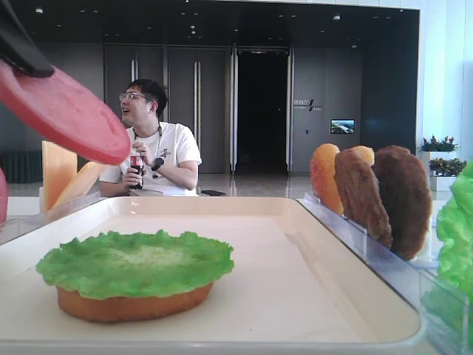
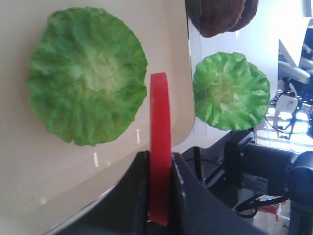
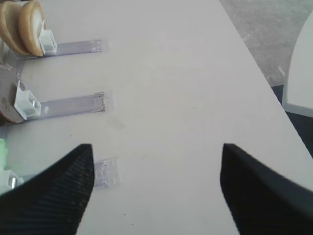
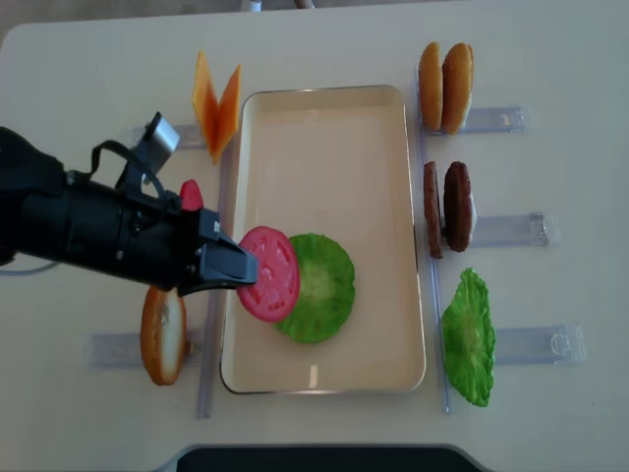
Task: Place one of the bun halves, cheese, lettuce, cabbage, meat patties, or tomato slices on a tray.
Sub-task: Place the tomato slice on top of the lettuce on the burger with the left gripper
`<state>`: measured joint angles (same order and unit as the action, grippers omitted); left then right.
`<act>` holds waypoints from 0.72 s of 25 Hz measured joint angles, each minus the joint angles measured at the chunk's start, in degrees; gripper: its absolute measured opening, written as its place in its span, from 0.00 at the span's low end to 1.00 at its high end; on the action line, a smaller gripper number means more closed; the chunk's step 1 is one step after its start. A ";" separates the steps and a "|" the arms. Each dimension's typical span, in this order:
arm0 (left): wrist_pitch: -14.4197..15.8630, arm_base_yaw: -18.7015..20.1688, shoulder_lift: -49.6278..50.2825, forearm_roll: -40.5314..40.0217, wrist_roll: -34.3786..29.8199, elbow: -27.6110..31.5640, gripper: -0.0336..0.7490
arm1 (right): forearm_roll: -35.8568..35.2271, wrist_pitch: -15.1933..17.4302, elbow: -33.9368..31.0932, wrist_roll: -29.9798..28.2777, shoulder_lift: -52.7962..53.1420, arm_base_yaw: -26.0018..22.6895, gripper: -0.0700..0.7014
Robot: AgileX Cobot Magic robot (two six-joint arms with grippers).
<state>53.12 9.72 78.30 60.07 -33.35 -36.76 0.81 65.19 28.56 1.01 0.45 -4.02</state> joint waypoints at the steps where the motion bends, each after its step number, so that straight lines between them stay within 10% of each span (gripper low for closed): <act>1: 0.00 0.00 1.10 1.67 -1.58 0.00 0.12 | 0.00 0.00 0.00 0.00 0.00 0.00 0.79; 18: 1.52 0.00 7.71 10.83 -13.39 0.00 0.12 | 0.00 0.00 0.00 0.00 0.00 0.00 0.79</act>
<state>54.64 9.72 86.01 70.90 -46.74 -36.76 0.81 65.19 28.56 1.01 0.45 -4.02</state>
